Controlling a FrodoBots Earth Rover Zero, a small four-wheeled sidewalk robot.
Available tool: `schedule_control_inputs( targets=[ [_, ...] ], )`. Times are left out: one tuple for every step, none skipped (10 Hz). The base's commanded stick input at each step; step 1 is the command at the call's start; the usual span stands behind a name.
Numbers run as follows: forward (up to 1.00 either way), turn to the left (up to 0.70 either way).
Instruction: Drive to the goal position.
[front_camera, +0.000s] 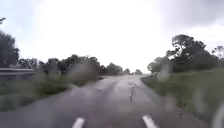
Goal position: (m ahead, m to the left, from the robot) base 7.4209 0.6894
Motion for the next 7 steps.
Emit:
schedule_control_inputs(
  targets=[
    [1.0, 0.0],
    [1.0, 0.0],
    [1.0, 0.0],
    [1.0, 0.0],
    [1.0, 0.0],
    [1.0, 0.0],
    [1.0, 0.0]
  ],
)
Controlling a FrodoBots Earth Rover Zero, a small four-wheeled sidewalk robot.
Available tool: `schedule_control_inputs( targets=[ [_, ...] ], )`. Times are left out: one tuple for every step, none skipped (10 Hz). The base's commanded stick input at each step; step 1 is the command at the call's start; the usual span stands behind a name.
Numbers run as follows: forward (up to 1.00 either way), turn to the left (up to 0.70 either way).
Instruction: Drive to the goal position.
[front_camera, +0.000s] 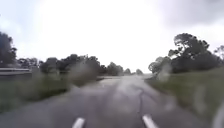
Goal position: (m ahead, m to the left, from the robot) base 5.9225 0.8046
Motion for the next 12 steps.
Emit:
schedule_control_inputs(
  targets=[
    [1.0, 0.0],
    [1.0, 0.0],
    [1.0, 0.0],
    [1.0, 0.0],
    [1.0, 0.0],
    [1.0, 0.0],
    [1.0, 0.0],
    [1.0, 0.0],
    [1.0, 0.0],
    [1.0, 0.0],
    [1.0, 0.0],
    [1.0, 0.0]
  ],
)
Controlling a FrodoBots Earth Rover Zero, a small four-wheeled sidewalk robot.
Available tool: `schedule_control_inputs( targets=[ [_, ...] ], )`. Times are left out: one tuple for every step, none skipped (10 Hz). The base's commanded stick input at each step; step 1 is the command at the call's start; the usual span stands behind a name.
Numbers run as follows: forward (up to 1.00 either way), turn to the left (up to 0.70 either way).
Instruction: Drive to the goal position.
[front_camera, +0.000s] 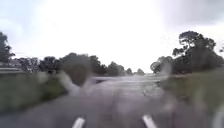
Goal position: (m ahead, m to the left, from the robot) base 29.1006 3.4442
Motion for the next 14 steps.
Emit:
schedule_control_inputs(
  targets=[
    [1.0, 0.0],
    [1.0, -0.38],
    [1.0, -0.29],
    [1.0, -0.17],
    [1.0, -0.05],
    [1.0, -0.14],
    [1.0, -0.35],
    [1.0, -0.4],
    [1.0, -0.4],
    [1.0, -0.03],
    [1.0, -0.16],
    [1.0, -0.39],
    [1.0, -0.27],
    [1.0, -0.13]
  ],
)
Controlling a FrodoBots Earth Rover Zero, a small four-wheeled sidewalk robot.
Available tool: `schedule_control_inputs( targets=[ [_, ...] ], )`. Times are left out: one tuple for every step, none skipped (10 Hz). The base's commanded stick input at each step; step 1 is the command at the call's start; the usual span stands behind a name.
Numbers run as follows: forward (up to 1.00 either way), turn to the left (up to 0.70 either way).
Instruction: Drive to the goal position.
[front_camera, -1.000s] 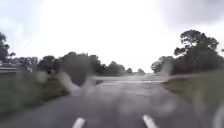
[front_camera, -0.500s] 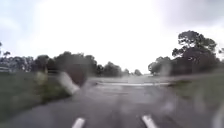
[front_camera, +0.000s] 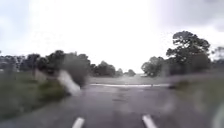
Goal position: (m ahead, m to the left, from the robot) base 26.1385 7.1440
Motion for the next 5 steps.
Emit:
schedule_control_inputs(
  targets=[
    [1.0, 0.0],
    [1.0, 0.0],
    [1.0, 0.0],
    [1.0, 0.0],
    [1.0, 0.0]
  ],
)
